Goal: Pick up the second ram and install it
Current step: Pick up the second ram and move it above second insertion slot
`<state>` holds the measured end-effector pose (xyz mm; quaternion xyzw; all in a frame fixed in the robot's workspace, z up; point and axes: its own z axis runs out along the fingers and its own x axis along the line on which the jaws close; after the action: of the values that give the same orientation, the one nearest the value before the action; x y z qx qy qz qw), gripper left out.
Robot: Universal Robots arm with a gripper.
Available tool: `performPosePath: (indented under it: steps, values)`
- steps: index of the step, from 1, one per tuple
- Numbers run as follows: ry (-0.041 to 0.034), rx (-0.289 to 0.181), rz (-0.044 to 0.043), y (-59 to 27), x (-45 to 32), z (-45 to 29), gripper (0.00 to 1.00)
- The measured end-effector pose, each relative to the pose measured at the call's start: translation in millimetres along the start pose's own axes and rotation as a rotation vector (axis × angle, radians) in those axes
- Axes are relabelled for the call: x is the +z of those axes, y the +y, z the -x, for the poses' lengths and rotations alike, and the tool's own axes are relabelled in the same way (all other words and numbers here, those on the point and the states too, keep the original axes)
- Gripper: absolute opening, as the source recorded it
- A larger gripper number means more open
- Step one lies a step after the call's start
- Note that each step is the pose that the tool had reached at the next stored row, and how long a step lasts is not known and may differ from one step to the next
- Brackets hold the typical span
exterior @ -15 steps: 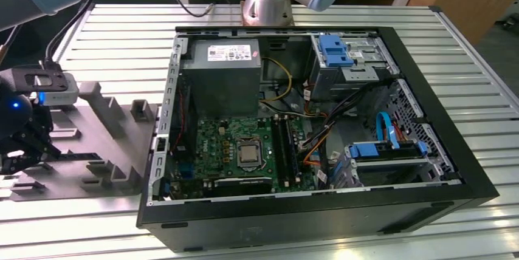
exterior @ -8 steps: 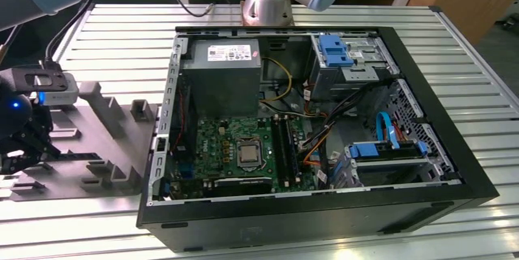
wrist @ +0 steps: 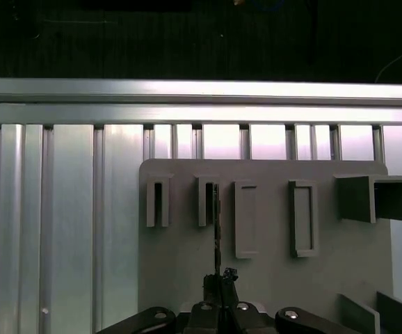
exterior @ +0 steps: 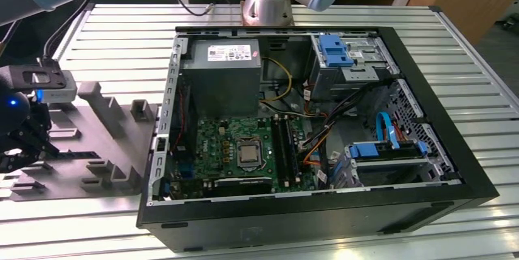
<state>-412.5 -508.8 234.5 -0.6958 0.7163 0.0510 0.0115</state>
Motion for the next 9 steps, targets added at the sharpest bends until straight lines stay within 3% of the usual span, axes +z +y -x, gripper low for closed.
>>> performPosePath:
  steps: [9]
  values:
    - [0.0002,0.000,0.0002,0.1,-0.6,0.0,0.11]
